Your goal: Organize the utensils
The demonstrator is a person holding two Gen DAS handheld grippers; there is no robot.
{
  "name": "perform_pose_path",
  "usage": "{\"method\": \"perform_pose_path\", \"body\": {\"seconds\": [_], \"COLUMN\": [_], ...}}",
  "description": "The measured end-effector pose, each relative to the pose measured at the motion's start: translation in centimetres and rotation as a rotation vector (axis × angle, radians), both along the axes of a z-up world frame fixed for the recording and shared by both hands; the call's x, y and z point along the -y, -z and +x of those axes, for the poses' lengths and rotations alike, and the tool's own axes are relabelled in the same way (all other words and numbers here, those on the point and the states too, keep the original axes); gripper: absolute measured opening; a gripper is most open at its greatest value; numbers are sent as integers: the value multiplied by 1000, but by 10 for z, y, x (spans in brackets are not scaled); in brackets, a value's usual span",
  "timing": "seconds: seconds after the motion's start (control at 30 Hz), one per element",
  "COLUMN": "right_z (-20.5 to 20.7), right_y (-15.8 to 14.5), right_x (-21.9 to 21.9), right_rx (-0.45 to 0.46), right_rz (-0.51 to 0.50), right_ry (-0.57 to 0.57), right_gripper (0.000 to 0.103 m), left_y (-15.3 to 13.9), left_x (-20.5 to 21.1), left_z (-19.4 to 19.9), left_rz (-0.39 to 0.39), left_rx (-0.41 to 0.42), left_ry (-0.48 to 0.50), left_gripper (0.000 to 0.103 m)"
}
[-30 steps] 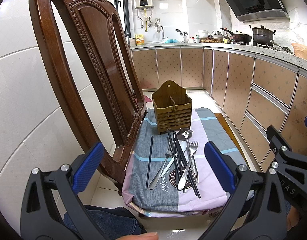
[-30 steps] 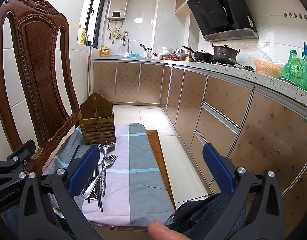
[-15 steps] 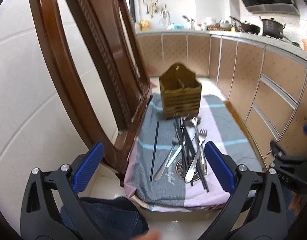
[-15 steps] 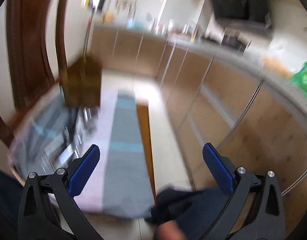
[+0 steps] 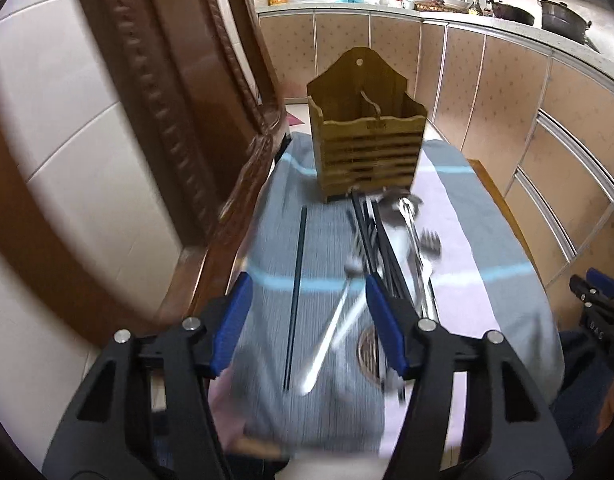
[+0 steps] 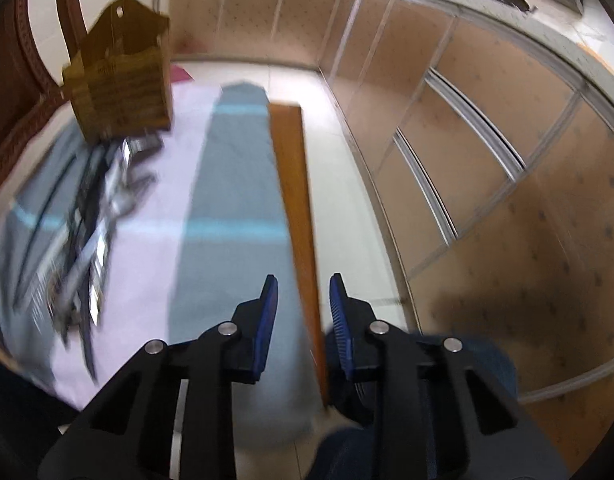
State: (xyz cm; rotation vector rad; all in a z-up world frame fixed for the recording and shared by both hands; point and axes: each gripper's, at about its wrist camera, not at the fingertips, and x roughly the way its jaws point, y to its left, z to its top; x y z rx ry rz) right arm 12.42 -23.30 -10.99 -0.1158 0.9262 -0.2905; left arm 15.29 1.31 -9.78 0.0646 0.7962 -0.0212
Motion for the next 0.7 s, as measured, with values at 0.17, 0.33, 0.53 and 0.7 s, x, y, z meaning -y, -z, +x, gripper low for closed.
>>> {"method": "perform_pose_path", "body": {"seconds": [0.17,0.33,0.53,0.7], "right_z": [67,118,134,138], "right_y": [2,10,25,40], "right_x": [-28,-48,-42,-30], "right_rx": [2,-5,-14,-40], "right_rz": [27,10,17,37], "right_ry": [-97,-157,-126,-109], "right_gripper": [29,29,29,29], "left_y": [18,33,61,81], "left_x": [11,27,45,41], "left_z": [73,127,182,202], "left_rz": [52,29,43,-13], "left_rx": [-58,-141,-238,-320], "left_ry": [12,68,106,88], "left_gripper": [59,60,61,43]}}
